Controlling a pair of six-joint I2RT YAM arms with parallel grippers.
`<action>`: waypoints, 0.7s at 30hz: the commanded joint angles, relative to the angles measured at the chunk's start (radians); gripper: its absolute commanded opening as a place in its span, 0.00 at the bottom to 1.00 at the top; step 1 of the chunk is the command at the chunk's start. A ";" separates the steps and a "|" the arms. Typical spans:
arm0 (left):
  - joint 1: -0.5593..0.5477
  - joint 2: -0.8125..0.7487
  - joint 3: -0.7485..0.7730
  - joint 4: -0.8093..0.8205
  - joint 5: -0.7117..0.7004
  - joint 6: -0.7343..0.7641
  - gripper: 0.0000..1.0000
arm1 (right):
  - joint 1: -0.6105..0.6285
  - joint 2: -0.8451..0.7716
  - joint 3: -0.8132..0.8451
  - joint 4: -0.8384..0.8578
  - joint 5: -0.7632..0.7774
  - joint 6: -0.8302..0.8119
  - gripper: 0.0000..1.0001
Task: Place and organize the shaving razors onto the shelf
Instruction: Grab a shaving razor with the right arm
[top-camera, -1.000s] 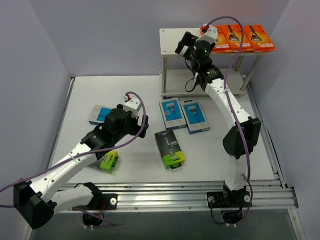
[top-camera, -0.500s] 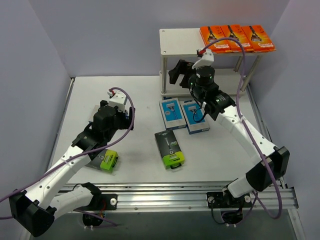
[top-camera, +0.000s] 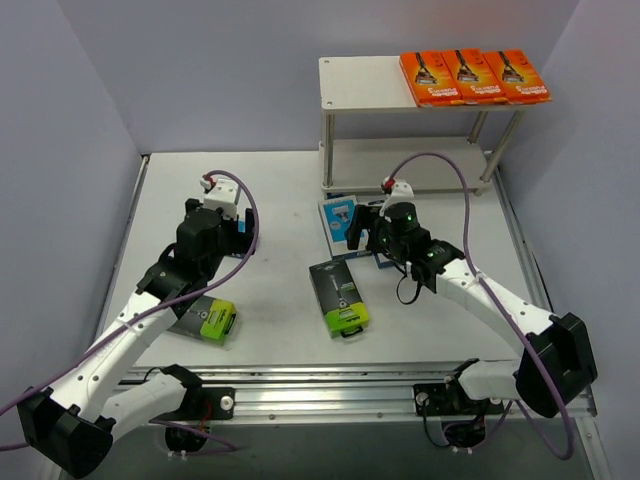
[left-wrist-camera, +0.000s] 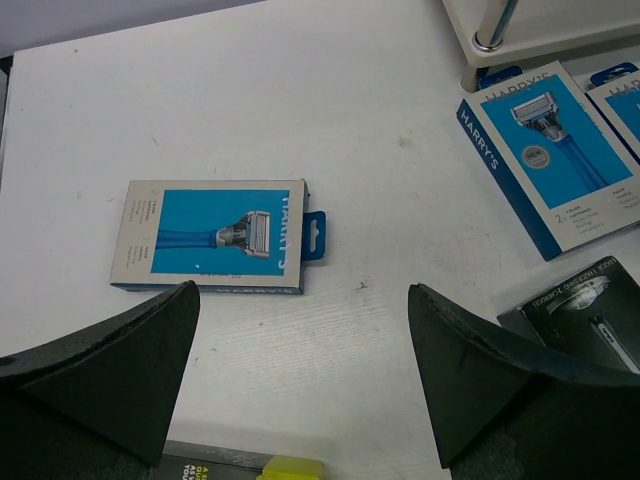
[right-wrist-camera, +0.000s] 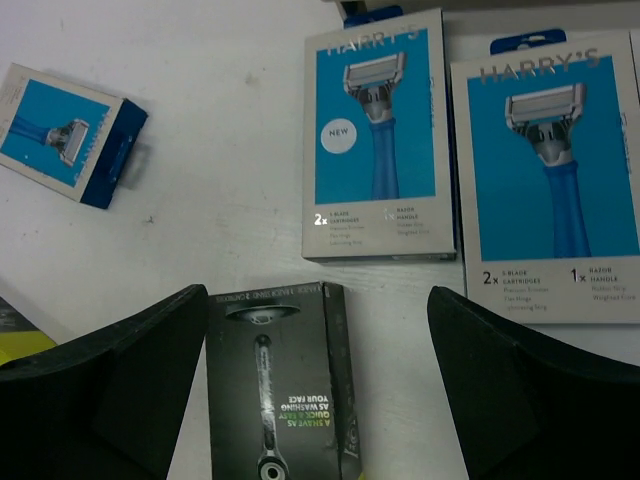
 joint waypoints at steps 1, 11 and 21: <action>0.024 0.000 0.044 0.004 -0.001 0.010 0.94 | -0.017 -0.100 -0.076 0.068 0.043 0.057 0.86; 0.056 0.006 0.052 0.001 0.075 -0.025 0.94 | -0.034 -0.068 -0.256 0.226 -0.212 0.176 0.74; 0.064 -0.005 0.057 -0.003 0.103 -0.038 0.94 | 0.067 -0.118 -0.412 0.289 -0.241 0.283 0.68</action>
